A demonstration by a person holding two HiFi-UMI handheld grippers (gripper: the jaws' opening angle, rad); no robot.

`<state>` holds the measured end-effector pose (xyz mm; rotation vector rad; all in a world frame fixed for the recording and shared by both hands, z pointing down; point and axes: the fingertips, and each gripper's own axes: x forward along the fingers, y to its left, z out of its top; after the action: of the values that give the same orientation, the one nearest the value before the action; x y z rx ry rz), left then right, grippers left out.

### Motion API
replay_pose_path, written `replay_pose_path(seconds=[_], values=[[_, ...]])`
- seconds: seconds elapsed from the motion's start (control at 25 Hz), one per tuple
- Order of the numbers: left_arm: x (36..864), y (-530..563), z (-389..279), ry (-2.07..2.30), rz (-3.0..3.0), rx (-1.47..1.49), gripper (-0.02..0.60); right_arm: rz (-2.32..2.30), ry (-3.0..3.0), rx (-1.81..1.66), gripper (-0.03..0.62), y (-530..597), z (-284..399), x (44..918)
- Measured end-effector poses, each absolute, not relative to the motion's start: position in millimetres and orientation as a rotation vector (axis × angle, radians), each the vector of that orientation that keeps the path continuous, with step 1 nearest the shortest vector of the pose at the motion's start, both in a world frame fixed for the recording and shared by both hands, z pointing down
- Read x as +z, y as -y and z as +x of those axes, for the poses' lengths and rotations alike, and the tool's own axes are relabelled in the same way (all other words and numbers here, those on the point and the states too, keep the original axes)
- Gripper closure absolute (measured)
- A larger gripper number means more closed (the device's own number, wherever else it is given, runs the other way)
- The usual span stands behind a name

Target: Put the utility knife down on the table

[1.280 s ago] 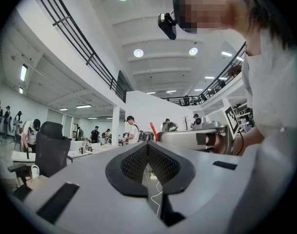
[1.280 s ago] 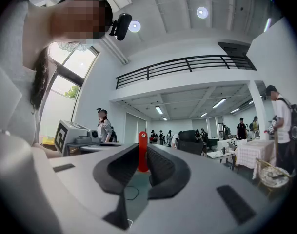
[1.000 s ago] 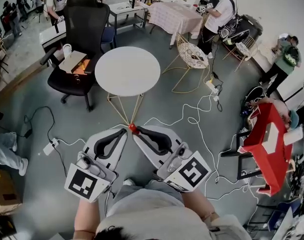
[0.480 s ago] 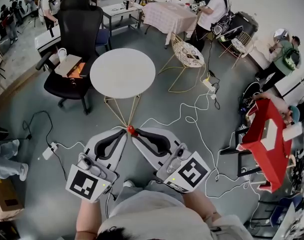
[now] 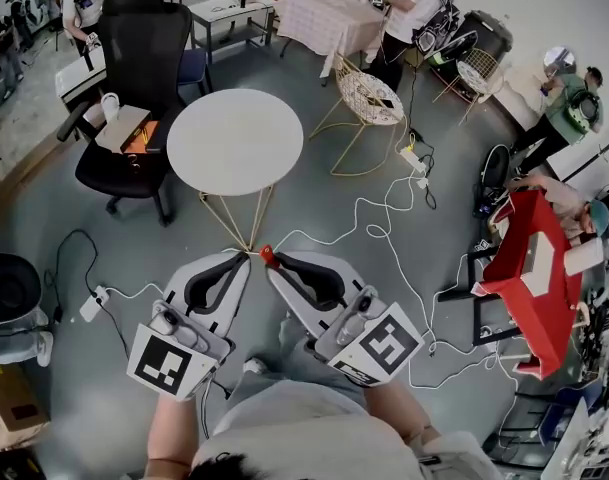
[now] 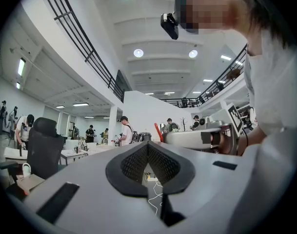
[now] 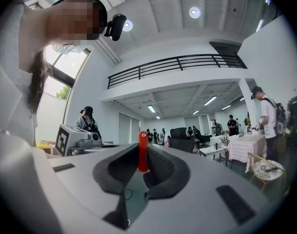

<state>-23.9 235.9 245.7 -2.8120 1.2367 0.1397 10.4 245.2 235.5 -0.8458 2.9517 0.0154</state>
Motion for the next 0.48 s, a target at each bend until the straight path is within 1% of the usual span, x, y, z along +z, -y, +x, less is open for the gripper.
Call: replay_pose_path(seconds=[0.12,0.48], values=[[248,-215,-20,-1.254,-2.815,0.111,0.572,-0.826,-2.951,0.024,0.537,-221,14,235],[230,-128,-2,-1.363,-2.708,0.183,0.572,-0.691,-2.979,0.052,0.537,-131,32,224]])
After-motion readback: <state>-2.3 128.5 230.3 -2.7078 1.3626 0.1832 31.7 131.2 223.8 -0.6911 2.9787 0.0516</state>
